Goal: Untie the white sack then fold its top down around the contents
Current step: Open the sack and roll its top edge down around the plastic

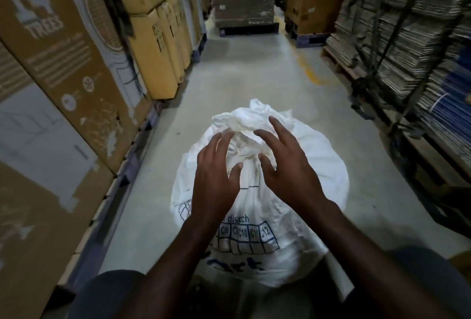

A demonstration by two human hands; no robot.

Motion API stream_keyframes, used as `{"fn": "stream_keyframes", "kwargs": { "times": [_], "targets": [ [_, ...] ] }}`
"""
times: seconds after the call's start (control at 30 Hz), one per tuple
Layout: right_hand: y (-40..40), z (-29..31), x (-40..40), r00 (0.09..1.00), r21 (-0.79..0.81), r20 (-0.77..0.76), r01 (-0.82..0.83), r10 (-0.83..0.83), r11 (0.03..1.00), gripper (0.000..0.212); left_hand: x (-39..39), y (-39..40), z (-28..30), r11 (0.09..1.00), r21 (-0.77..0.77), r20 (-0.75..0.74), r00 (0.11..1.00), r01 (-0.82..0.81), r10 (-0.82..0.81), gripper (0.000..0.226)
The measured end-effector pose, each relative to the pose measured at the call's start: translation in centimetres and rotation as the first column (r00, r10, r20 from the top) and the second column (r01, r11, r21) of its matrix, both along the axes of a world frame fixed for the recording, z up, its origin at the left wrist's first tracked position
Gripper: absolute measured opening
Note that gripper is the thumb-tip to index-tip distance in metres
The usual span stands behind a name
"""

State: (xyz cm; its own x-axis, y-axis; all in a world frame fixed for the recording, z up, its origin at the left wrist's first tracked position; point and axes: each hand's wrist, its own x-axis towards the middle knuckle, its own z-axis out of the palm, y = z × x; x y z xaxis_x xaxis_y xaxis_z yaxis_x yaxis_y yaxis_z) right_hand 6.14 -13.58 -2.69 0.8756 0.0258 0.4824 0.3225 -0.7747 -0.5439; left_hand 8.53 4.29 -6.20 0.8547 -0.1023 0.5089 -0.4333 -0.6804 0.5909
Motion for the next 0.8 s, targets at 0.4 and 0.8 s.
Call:
{"fn": "stream_keyframes", "kwargs": {
  "times": [0.4, 0.8],
  "targets": [
    [-3.6, -3.5, 9.6, 0.996, -0.027, -0.088, -0.012, 0.009, 1.0, 0.074, 7.9, -4.1, -1.1, 0.994, 0.066, 0.016, 0.996, -0.092, 0.092, 0.089],
    [-6.3, -4.8, 9.9, 0.969, -0.282, -0.228, 0.031, -0.098, 0.959, 0.101, 9.3, -0.2, -1.3, 0.992, 0.016, 0.01, 0.992, 0.126, -0.126, 0.043]
  ]
}}
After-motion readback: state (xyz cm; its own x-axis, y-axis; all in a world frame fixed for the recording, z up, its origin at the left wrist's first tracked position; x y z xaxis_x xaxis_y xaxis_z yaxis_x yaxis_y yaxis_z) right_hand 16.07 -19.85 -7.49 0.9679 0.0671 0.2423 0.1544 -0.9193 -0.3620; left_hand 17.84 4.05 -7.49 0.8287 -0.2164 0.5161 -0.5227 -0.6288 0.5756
